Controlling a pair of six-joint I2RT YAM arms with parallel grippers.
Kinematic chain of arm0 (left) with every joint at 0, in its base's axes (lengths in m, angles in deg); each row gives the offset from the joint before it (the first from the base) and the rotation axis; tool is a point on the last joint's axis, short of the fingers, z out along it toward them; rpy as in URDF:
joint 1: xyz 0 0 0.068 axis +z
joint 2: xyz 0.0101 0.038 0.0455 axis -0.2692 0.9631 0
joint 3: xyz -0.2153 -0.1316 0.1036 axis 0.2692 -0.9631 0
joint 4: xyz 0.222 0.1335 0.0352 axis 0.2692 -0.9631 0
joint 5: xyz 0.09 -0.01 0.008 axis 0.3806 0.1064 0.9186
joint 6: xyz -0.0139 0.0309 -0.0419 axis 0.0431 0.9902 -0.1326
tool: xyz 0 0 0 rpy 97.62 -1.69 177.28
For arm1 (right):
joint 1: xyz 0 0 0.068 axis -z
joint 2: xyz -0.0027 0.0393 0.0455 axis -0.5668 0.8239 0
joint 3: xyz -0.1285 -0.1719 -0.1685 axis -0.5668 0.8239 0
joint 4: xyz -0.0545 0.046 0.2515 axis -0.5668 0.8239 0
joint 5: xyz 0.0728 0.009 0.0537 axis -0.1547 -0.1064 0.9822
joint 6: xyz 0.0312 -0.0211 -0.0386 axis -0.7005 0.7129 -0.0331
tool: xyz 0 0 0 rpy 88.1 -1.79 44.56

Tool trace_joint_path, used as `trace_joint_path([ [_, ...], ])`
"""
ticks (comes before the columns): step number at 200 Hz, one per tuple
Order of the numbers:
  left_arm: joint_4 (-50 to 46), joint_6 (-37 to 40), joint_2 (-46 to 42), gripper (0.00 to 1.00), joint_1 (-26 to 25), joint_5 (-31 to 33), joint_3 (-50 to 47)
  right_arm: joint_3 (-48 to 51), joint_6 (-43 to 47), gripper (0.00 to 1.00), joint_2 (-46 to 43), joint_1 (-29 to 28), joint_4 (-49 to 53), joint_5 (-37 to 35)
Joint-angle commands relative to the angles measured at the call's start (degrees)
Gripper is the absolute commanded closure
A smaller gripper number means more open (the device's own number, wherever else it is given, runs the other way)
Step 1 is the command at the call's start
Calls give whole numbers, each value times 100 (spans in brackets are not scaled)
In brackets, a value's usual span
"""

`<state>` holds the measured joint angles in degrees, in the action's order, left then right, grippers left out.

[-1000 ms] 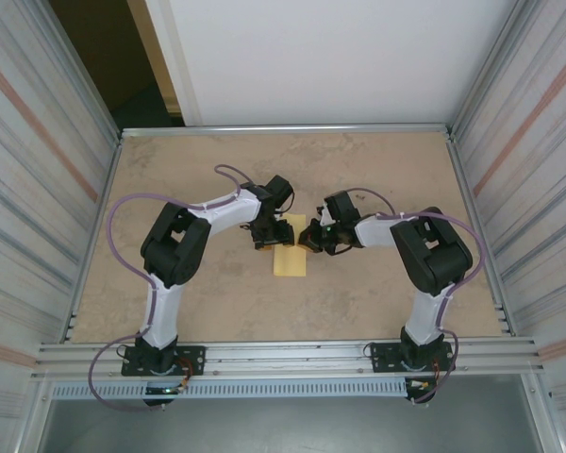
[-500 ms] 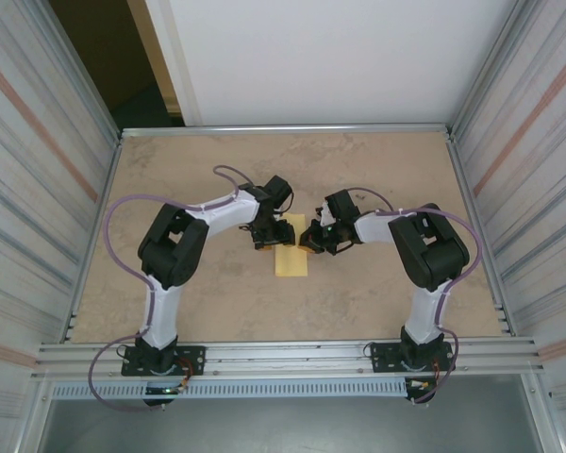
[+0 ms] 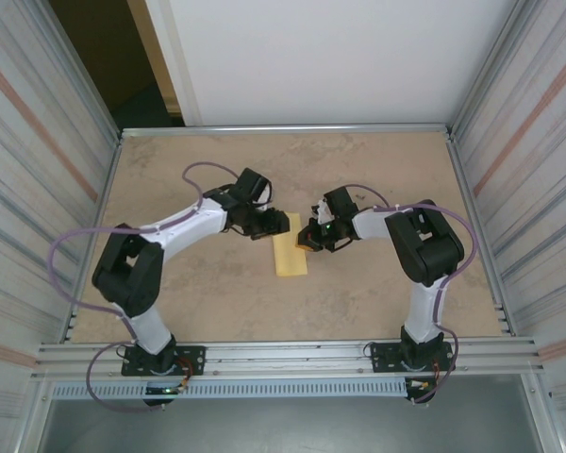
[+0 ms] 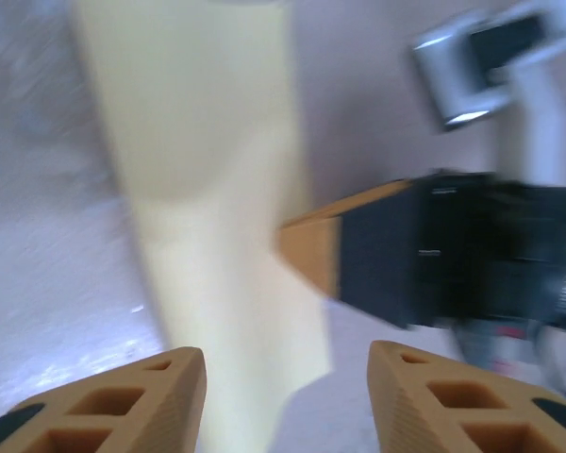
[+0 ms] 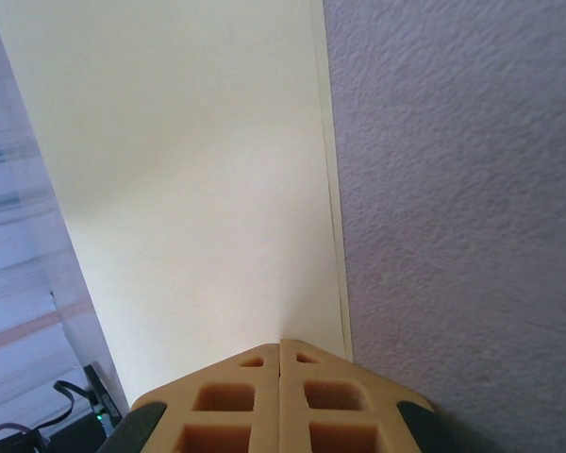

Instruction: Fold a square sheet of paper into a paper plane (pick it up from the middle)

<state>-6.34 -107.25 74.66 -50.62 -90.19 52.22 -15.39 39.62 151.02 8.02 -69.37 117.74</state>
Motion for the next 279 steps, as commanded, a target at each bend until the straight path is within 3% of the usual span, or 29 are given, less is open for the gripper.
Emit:
trace_joint_path([
  [1, 845, -130, -15, 57, -115, -642, -290, 256, 148, 100, 644, -79, 830, -849],
  [51, 651, -188, 722, 76, -253, -884, -50, 303, 213, 100, 763, -84, 785, -888],
  [132, 551, -89, 1365, 89, -159, -920, 20, 253, 293, 100, 904, -126, 864, -997],
  [203, 507, -84, 1624, 94, -103, -785, -12, 141, 355, 100, 999, -156, 1044, -1088],
  [279, 903, -157, 1017, 94, -29, -978, -300, 91, 355, 100, 1042, -152, 1137, -1137],
])
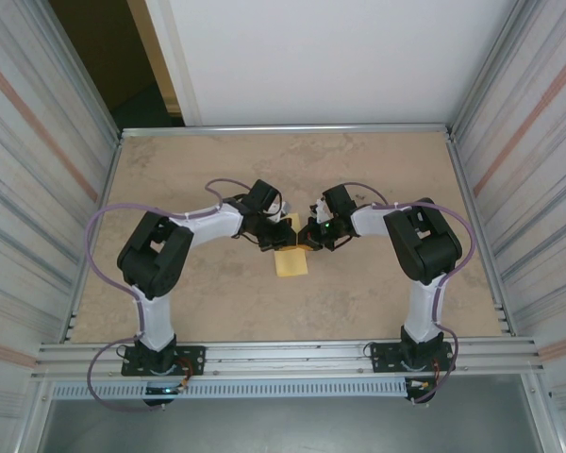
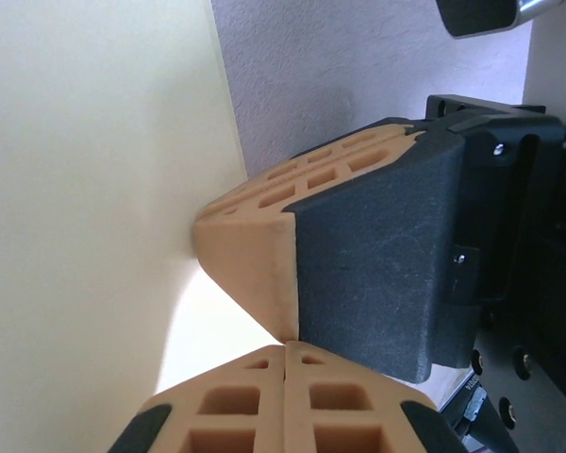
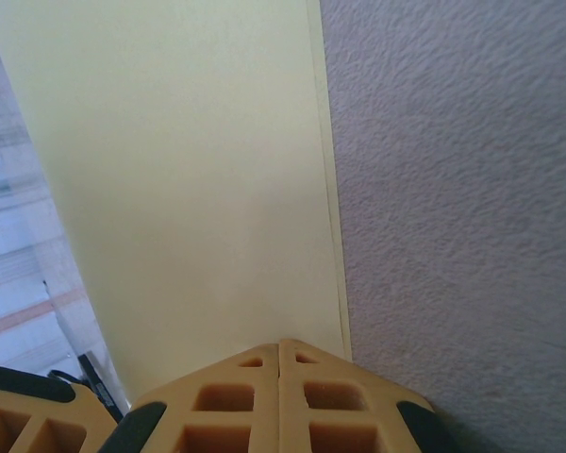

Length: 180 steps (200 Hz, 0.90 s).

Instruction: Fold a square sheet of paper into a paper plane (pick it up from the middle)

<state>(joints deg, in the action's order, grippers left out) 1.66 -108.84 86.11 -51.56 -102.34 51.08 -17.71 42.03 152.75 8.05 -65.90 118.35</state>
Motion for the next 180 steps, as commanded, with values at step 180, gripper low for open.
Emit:
trace_joint_path([
  [180, 537, -141, 38, 95, 159, 109, -156, 409, 88, 100, 881, -156, 772, -1266],
])
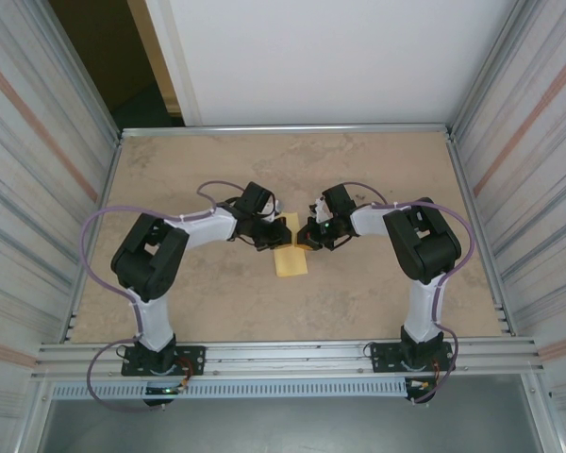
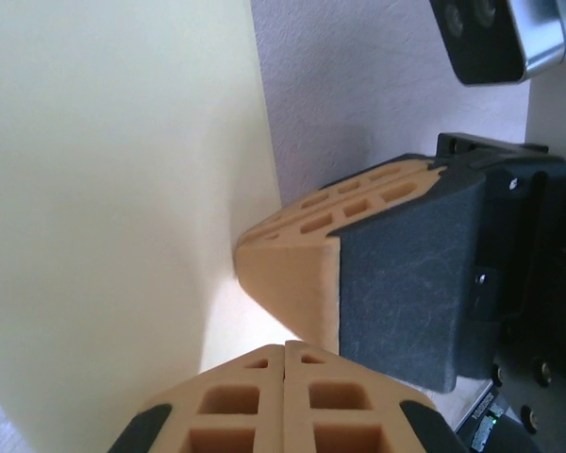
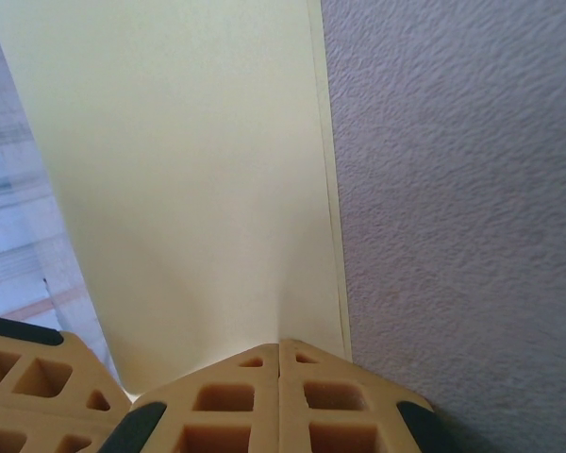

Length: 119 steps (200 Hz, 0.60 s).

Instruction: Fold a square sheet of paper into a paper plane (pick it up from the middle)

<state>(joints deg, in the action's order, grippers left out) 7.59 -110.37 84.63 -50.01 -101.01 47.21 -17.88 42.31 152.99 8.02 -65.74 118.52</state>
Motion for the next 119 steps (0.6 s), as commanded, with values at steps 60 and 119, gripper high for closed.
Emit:
trace_joint_path([
  [60, -182, 157, 399, 94, 46, -28, 96, 435, 68, 100, 878, -154, 826, -1356],
  [119, -280, 336, 379, 95, 335, 54, -342, 363, 188, 100, 1006, -200, 1165, -1651],
])
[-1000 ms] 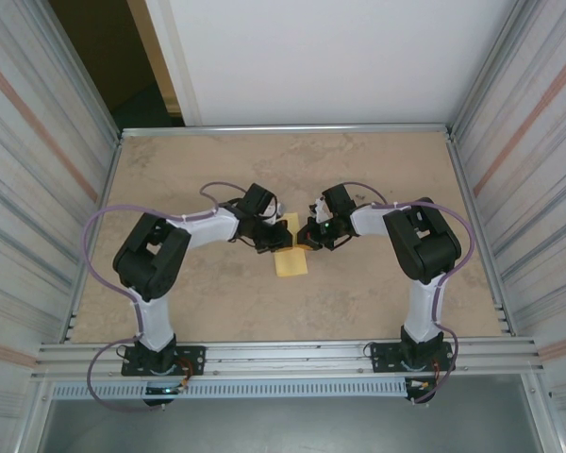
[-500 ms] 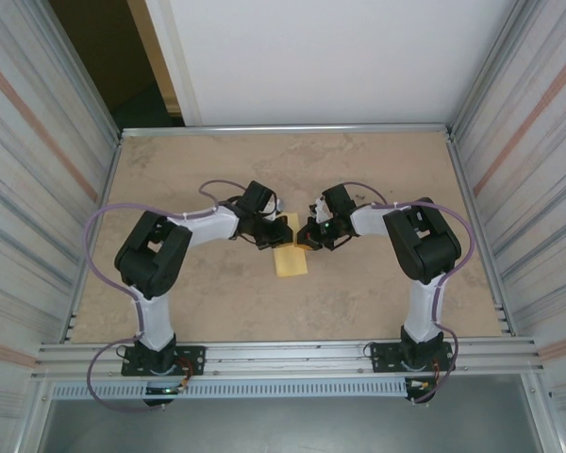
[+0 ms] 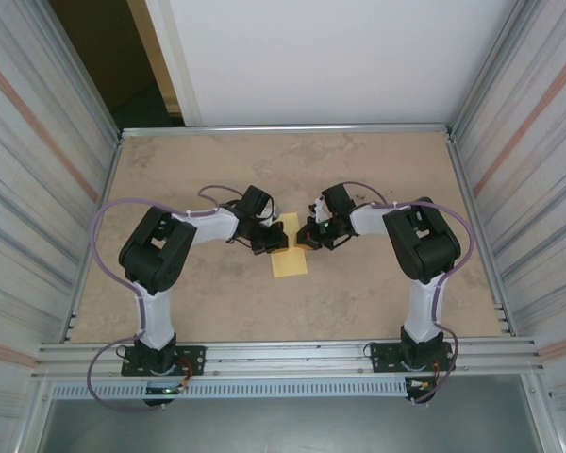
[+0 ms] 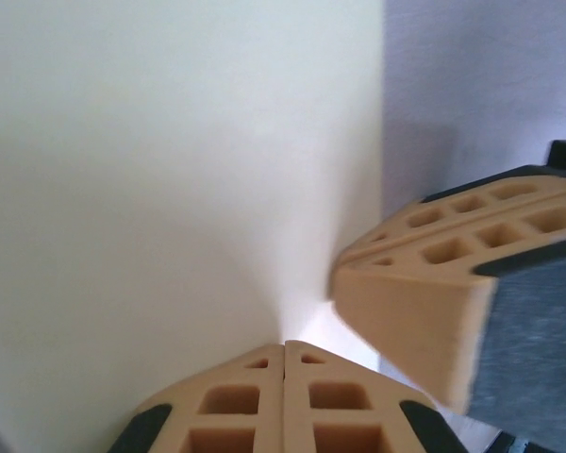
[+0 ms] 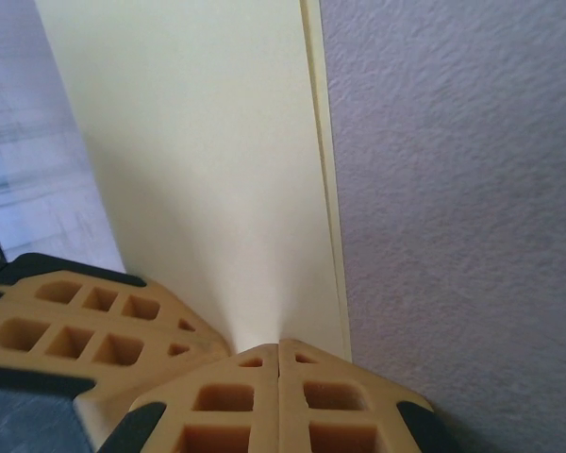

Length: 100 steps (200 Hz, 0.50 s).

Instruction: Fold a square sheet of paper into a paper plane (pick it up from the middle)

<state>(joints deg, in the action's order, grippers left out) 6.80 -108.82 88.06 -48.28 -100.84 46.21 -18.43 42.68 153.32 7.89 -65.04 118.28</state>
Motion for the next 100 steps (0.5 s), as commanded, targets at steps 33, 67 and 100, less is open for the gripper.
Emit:
trace_joint_path([
  [33, -206, 226, -204, 94, 354, 72, -641, 416, 203, 100, 1000, -191, 1234, -1800],
  [67, -187, 230, -627, 94, 585, 70, -1191, 422, 255, 100, 993, -165, 1328, -1881],
  [100, -335, 319, -1144, 94, 889, 70, -1488, 452, 312, 100, 943, -114, 1377, -1901],
])
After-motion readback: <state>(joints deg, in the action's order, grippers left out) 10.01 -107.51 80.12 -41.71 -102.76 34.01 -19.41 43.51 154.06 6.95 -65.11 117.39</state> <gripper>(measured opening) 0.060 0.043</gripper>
